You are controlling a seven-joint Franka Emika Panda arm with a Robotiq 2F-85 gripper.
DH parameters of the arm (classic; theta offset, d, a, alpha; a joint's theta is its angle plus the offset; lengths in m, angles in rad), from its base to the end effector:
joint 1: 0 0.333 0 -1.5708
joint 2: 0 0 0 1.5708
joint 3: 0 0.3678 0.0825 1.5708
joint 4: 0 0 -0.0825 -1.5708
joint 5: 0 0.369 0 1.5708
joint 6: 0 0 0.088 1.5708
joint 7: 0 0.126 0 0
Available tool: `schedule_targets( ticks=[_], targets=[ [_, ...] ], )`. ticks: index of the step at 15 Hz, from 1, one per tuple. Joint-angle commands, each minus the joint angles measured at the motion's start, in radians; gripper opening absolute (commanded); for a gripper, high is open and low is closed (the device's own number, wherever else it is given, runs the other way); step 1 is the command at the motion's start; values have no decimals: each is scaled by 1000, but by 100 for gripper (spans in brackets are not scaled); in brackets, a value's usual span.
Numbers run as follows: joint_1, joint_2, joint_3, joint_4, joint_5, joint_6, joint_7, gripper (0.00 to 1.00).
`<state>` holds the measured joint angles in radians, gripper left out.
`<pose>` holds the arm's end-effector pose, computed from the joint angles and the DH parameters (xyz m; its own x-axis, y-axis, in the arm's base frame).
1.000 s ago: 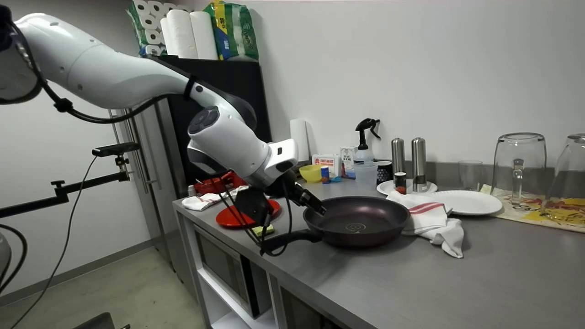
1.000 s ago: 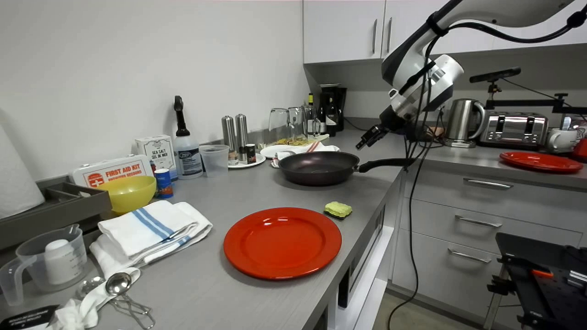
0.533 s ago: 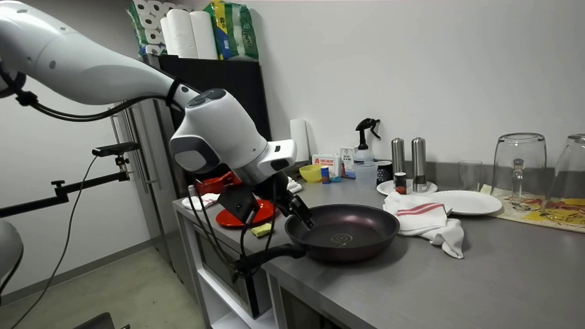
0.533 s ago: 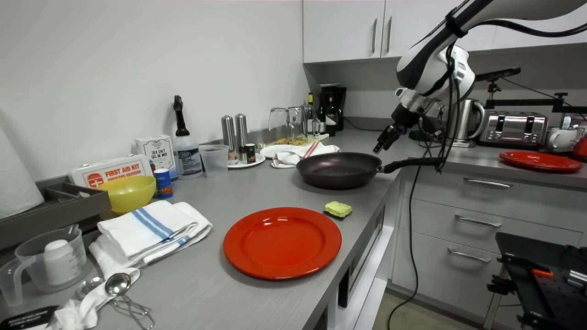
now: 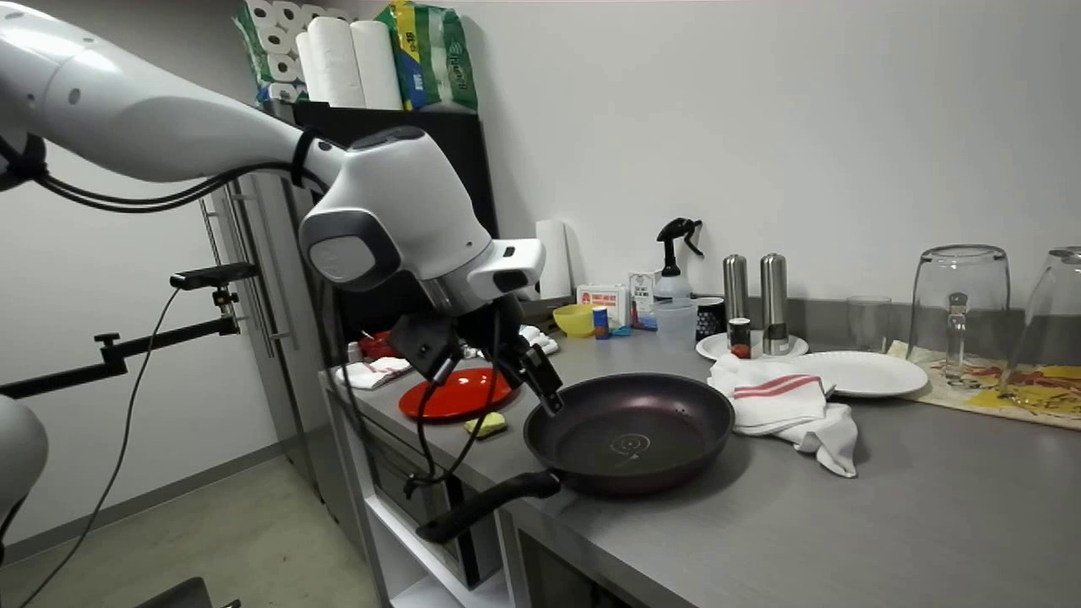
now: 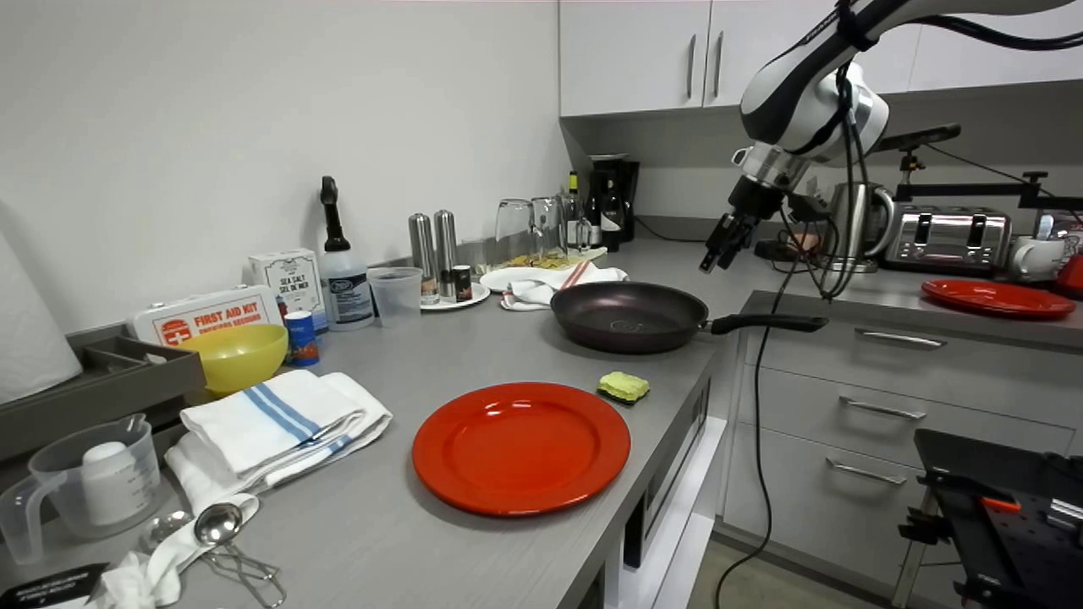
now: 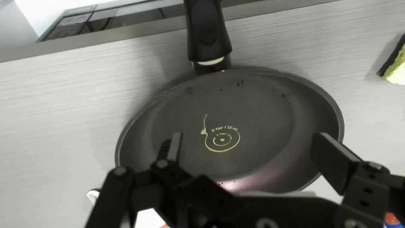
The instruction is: Move the pan to the right and the left twice, then move it to the right on the counter
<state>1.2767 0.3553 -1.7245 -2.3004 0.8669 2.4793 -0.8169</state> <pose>0.4837 -0.1910 0.4311 0.8940 -0.2066 0.3976 -0.1953 -0.9783 -0.0694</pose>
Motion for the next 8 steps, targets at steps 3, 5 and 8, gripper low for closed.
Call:
schedule_targets(
  ticks=[3, 5, 8],
  targets=[
    [23, 115, -21, 21, -88, -108, 103, 100],
    [45, 61, -24, 20, -185, -76, 169, 100],
    [64, 37, -32, 25, -307, -76, 254, 100]
  ],
)
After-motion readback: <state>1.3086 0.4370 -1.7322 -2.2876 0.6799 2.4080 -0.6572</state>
